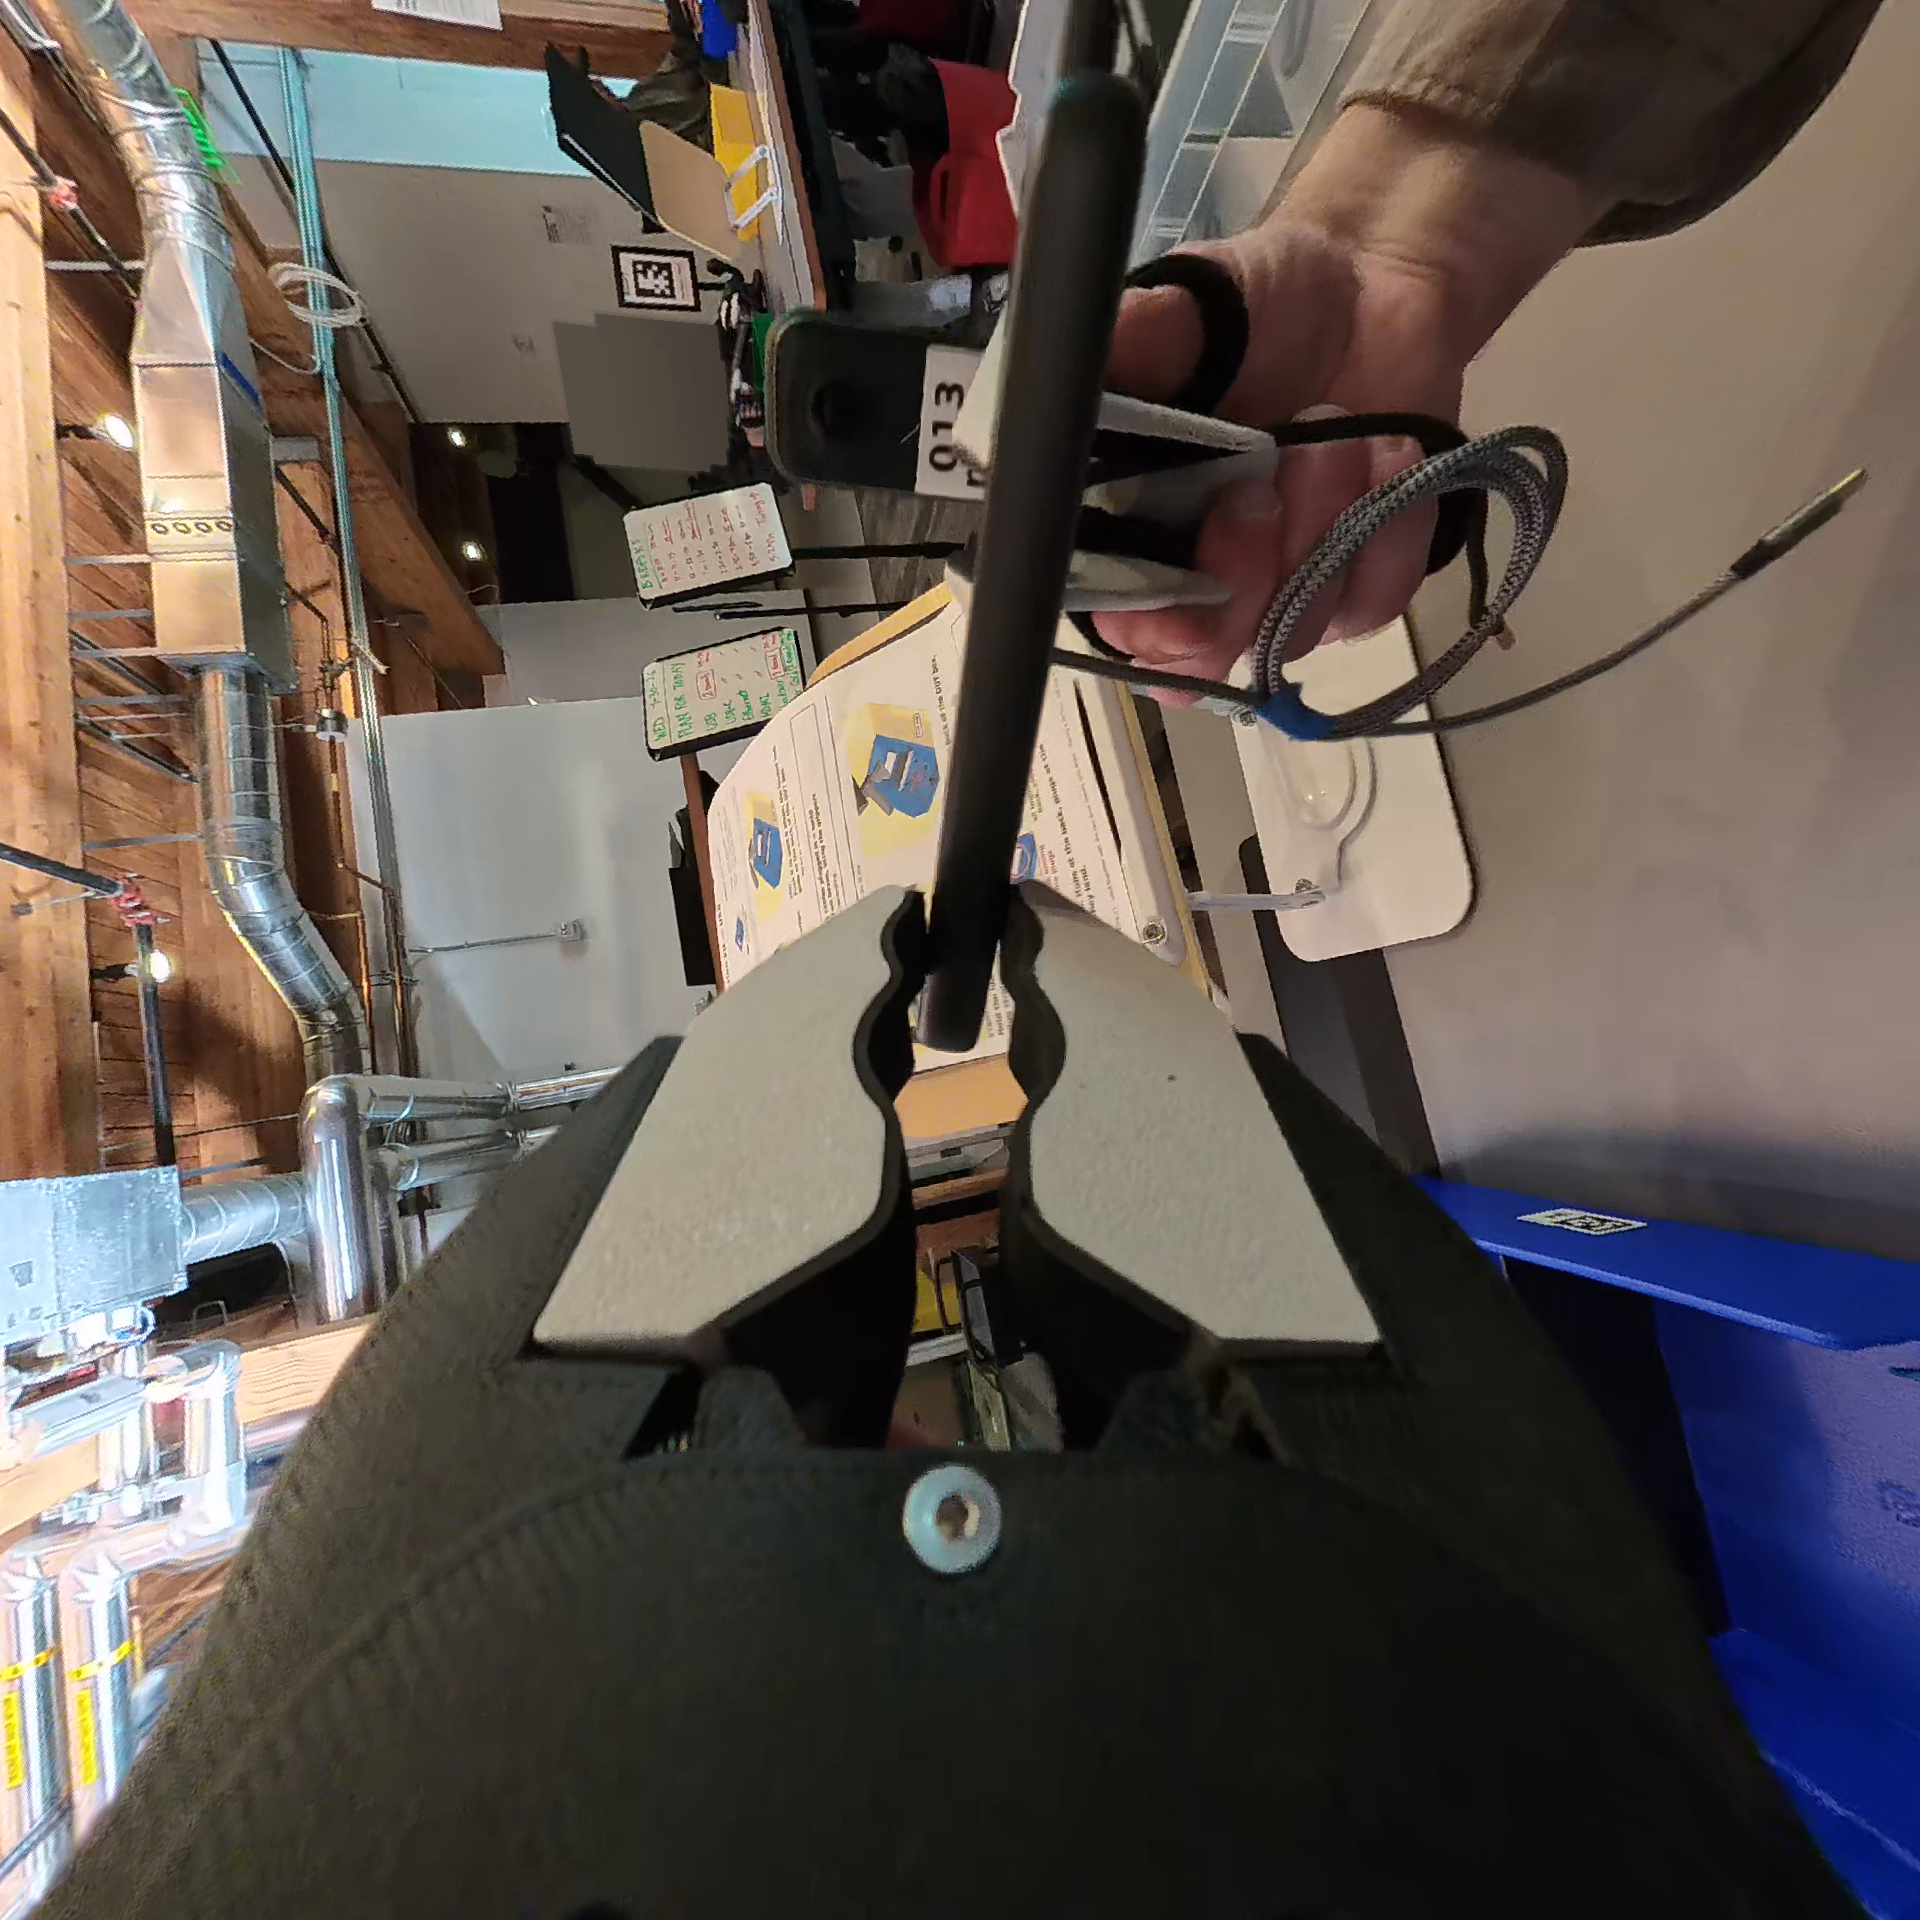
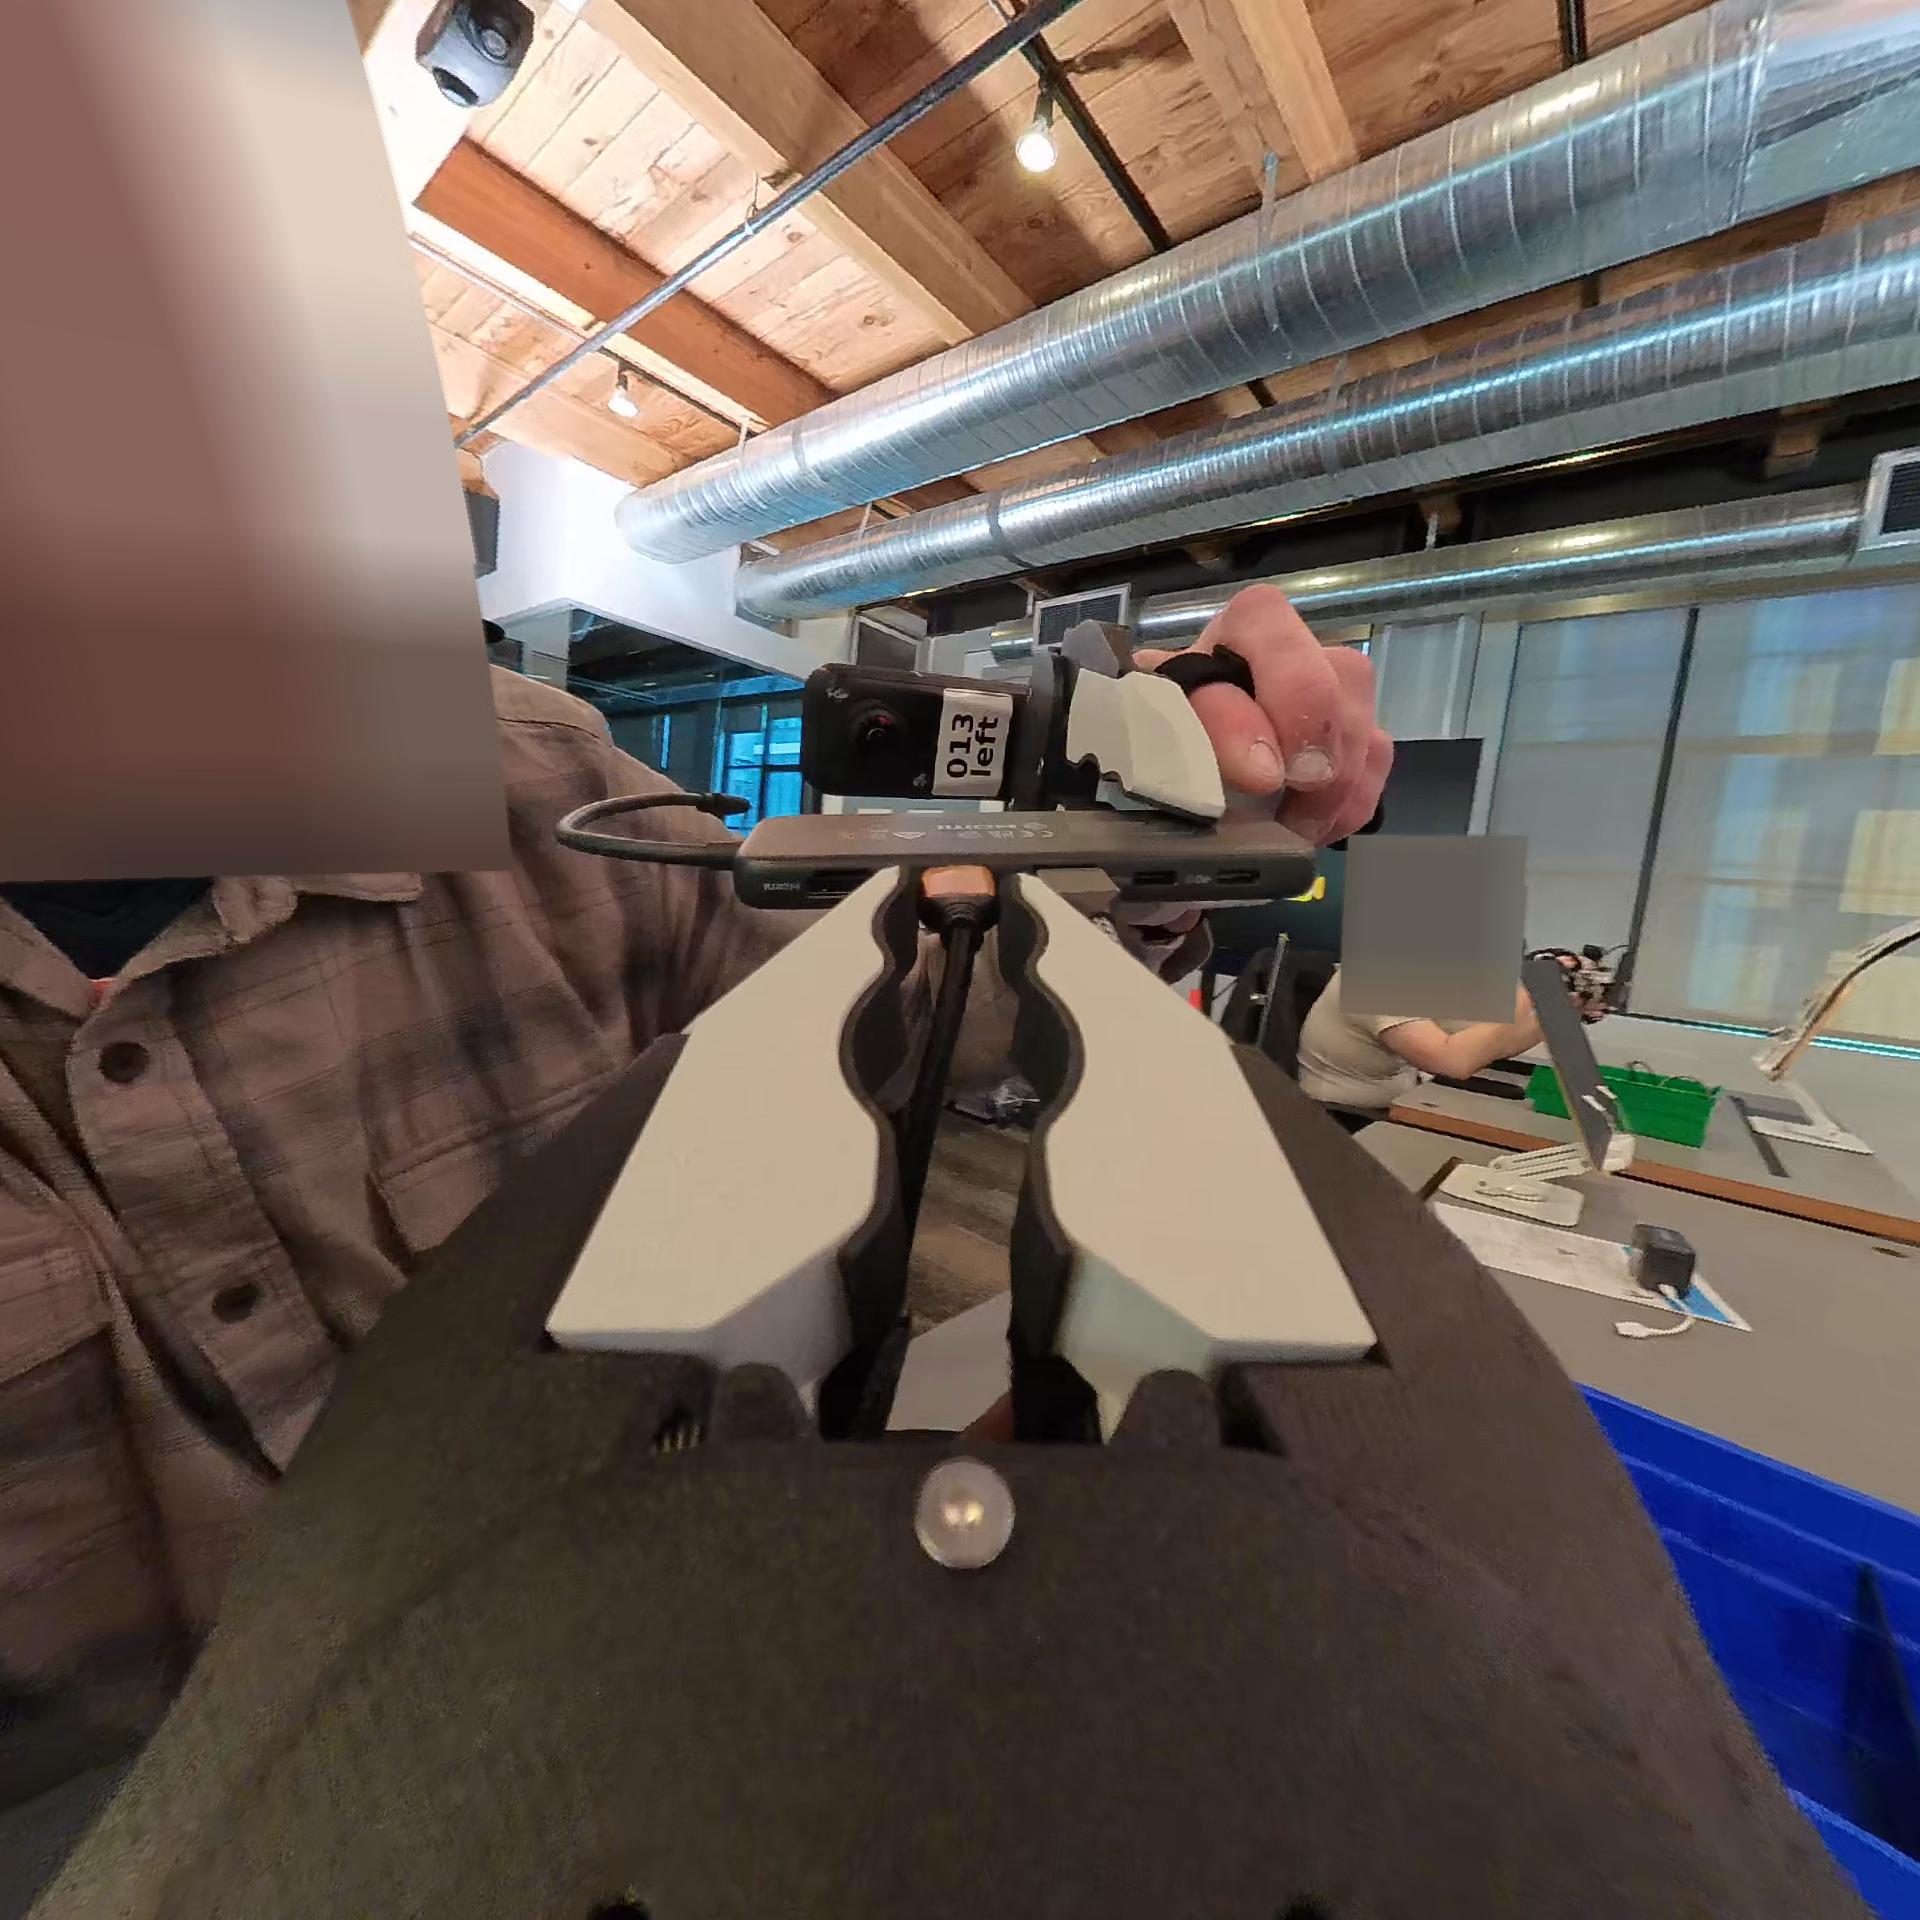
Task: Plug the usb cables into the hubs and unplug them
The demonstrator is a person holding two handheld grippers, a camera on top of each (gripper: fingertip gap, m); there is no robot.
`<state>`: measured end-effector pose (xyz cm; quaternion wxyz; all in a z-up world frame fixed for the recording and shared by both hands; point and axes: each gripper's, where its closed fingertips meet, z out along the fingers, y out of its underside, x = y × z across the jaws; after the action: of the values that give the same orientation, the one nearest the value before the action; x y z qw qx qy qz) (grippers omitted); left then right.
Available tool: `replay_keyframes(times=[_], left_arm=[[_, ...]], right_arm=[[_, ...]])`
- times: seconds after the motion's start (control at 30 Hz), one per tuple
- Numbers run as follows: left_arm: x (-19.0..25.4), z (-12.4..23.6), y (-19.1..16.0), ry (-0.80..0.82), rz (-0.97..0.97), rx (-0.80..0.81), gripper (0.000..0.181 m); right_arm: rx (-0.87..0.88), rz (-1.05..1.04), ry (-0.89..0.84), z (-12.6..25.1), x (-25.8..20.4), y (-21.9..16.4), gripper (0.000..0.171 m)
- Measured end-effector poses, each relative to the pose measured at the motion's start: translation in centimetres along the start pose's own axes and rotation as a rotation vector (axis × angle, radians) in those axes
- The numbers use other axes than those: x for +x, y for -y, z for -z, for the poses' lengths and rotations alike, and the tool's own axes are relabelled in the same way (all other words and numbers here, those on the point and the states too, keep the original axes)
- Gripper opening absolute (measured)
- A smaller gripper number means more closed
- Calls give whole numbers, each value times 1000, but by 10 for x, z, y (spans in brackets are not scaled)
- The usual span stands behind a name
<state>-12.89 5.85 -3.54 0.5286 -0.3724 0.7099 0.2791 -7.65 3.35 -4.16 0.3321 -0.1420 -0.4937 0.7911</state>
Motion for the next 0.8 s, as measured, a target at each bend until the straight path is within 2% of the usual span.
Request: replay_keyframes(times=[0.17,0.5,0.8], left_arm=[[-6,-7,-6,43,22,-13,15],[-8,-11,-21,81,51,-90,48],[-26,26,-42,64,572,-36,82]], right_arm=[[-3,43,-45,2,4,3,13],[1,107,-116,9,9,13,13],[-113,252,-290,25,23,15,13]])
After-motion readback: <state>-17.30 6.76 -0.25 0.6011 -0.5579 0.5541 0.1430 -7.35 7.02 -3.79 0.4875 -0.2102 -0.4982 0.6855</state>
